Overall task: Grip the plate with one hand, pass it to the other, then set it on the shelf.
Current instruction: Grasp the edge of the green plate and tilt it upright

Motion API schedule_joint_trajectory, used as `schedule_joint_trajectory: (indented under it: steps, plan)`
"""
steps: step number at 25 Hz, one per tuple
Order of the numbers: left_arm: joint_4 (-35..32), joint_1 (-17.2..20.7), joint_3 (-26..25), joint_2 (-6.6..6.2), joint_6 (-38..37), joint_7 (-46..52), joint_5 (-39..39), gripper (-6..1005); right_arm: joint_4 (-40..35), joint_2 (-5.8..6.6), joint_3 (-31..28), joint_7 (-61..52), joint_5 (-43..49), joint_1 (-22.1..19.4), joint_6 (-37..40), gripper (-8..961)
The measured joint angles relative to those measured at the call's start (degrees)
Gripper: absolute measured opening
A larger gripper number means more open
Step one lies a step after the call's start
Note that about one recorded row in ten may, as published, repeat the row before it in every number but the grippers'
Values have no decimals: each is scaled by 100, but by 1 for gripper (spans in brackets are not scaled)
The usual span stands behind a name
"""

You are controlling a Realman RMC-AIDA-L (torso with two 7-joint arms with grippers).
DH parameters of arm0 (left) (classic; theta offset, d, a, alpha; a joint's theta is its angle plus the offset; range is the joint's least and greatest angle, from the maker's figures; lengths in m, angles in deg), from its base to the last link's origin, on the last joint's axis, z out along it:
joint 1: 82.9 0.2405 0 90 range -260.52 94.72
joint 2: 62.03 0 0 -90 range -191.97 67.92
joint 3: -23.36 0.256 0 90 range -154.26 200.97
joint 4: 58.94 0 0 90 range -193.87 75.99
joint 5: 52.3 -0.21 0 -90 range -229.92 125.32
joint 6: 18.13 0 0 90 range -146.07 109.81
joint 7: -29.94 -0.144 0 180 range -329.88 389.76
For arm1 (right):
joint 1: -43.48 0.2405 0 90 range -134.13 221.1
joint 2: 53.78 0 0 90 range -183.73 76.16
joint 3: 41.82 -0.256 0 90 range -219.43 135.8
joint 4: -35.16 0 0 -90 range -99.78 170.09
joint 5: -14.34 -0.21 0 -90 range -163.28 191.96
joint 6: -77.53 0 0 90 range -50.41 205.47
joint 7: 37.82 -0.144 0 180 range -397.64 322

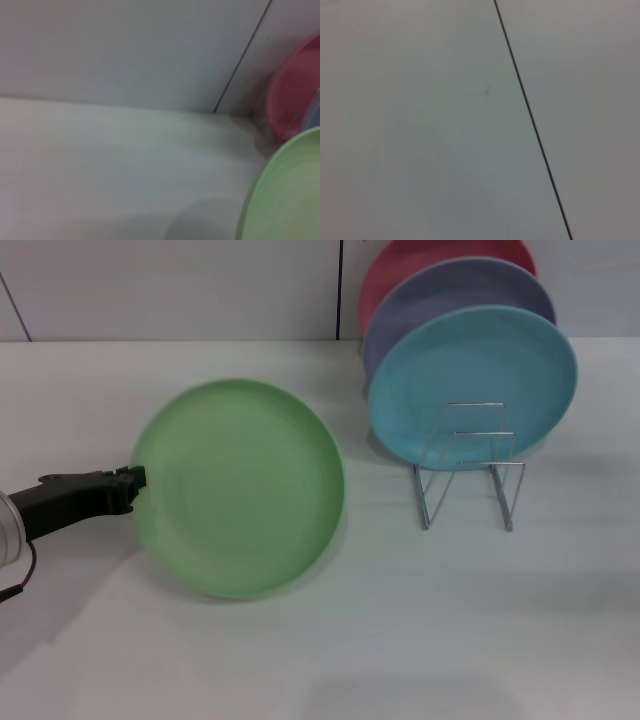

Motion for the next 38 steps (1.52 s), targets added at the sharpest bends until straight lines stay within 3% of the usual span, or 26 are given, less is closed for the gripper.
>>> schedule_joint_trajectory:
  steps: [4, 5, 6, 10, 15, 17, 20, 23, 26, 38]
  plan:
    - [-540, 99, 18, 9, -335, -1532, 1494, 34, 0, -19, 109, 7, 0, 0, -38, 652]
    - [-922, 101, 0, 9, -392, -2501, 2470, 34, 1, -28, 135, 9, 0, 0, -40, 652]
    - [-922, 101, 0, 9, -392, -2501, 2470, 34, 6, -42, 162, 10, 0, 2, -40, 652]
    - [-1889, -13, -85, 10, -192, -4597, 4468, 34, 20, -157, 249, 73, 0, -3, 9, 651]
    - [-3381, -438, -550, 16, 888, -6507, 6121, 34, 322, -181, 403, 302, 3, -77, 50, 651]
    - [-4373, -788, -823, 22, 1456, -7402, 6859, 34, 500, -181, 467, 513, 4, -130, 142, 651]
    - [-5281, -1170, -1009, 26, 1966, -8281, 7537, 34, 724, -196, 691, 745, 6, -264, 512, 650]
    - [-5969, -1480, -1120, 41, 2292, -9031, 7975, 34, 856, -201, 971, 770, 7, -371, 773, 650]
    - [-6211, -1622, -1129, 59, 2399, -9483, 8142, 34, 1017, -218, 1268, 830, 9, -429, 956, 649]
    - [-6283, -1654, -1123, 63, 2529, -10015, 8528, 34, 2074, -221, 2117, 1452, 92, -114, 1211, 648]
